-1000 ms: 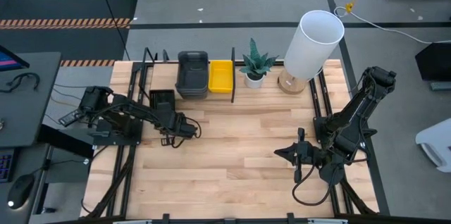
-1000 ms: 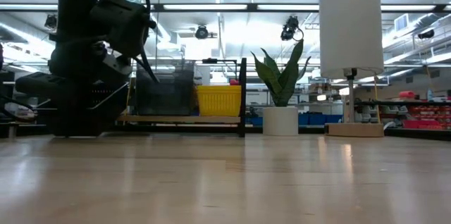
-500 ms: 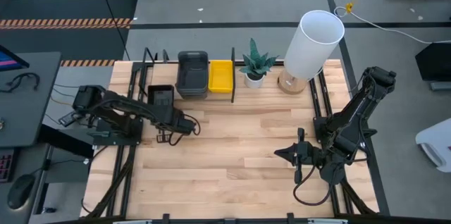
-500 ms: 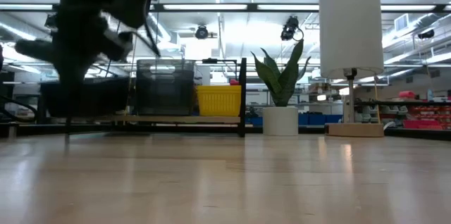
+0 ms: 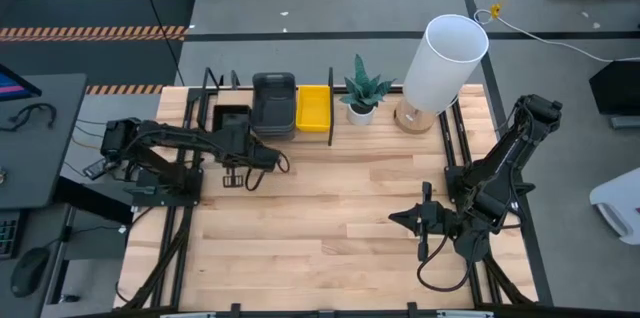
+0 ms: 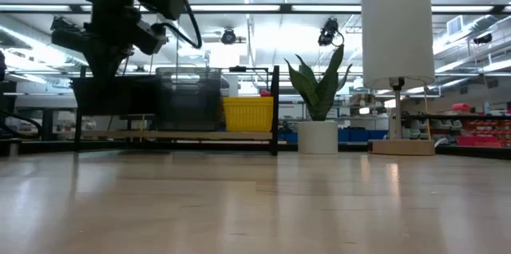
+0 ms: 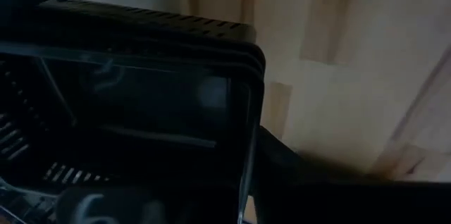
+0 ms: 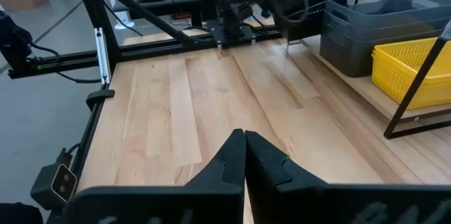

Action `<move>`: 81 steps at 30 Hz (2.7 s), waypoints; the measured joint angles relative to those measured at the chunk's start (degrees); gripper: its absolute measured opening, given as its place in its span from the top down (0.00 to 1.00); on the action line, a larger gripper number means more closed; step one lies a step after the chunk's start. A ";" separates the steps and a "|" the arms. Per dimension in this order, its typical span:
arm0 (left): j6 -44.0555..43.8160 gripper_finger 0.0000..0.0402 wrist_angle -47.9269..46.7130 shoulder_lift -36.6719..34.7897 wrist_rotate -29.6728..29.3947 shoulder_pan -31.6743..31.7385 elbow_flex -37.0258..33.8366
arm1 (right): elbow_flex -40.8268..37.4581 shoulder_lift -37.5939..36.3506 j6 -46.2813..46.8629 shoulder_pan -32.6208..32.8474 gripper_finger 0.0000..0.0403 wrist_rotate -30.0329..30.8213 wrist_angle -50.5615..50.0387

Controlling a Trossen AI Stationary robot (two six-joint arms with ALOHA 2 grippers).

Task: Stack baskets on shelf by color
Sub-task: Put the stacked black bin on the shelf, then return to Home Position

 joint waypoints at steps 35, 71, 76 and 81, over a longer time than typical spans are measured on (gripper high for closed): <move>0.98 0.51 1.36 -2.07 -2.45 12.61 6.06 | 0.00 0.02 -0.50 0.04 0.99 -0.25 0.13; -1.16 0.99 89.22 -52.70 10.92 -5.66 -41.79 | -31.05 -29.12 -25.05 -23.35 0.99 -25.53 39.67; -1.09 0.98 89.18 -57.88 11.06 -4.88 -44.76 | -34.67 -34.79 -23.99 -28.83 0.99 -31.97 40.02; -1.68 0.98 89.16 -62.71 11.05 -4.66 -47.56 | -38.23 -38.46 -21.60 -35.55 0.99 -38.85 40.34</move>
